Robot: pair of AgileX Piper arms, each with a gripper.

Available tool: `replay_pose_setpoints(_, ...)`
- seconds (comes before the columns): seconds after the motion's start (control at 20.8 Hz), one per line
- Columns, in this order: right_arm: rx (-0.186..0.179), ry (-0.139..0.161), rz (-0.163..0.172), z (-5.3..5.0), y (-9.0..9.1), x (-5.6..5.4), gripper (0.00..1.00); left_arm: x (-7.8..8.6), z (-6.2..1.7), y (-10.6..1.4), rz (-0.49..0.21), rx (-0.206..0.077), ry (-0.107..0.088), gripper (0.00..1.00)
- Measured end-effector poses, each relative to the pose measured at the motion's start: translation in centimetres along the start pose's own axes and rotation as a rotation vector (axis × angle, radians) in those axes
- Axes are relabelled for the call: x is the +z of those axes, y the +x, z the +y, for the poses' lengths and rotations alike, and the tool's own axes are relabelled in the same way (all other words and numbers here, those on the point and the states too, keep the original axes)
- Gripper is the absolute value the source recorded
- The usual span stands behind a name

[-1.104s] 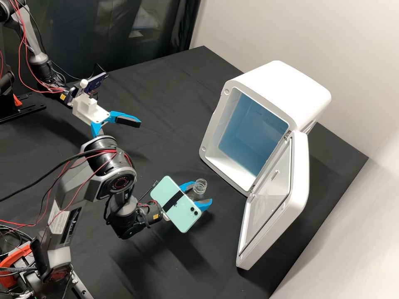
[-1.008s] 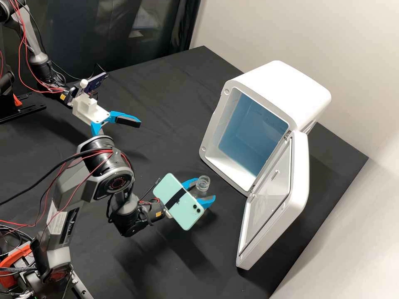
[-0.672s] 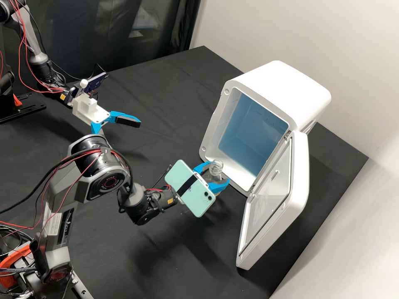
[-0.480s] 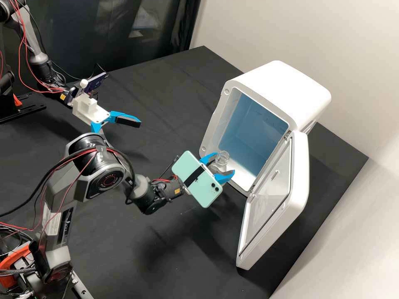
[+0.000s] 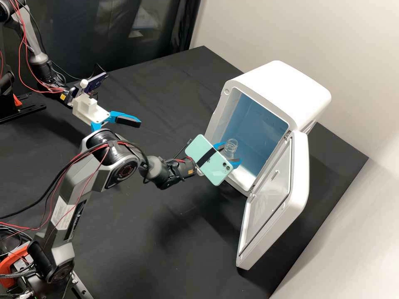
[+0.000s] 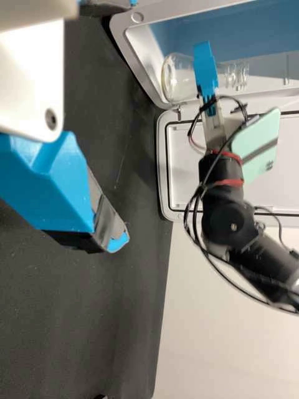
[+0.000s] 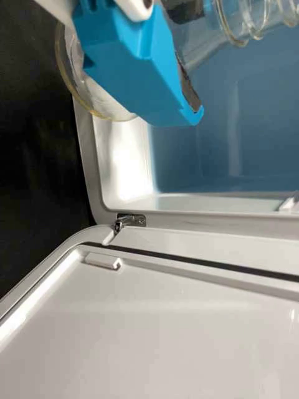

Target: Place the flask in the incubator

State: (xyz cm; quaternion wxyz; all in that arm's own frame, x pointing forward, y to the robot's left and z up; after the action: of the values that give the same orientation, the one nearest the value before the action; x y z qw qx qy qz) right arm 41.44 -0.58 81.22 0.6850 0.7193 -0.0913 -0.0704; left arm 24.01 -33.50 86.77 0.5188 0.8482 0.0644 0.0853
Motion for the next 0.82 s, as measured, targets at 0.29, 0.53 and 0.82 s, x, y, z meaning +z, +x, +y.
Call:
replay_pose_setpoints(0.29,-0.014,-0.015,-0.045,-0.2,4.0,-1.0,0.00,0.0,0.00,0.0,0.000,0.000,0.000,1.00)
replay_pose_setpoints(0.53,-0.026,0.000,-0.077,0.0,6.2,-1.7,0.00,0.1,-0.01,0.0,0.003,0.002,-0.004,1.00)
replay_pose_setpoints(0.82,-0.028,0.026,-0.097,0.3,8.4,-2.4,0.00,0.1,0.00,0.1,0.005,0.004,-0.006,1.00)
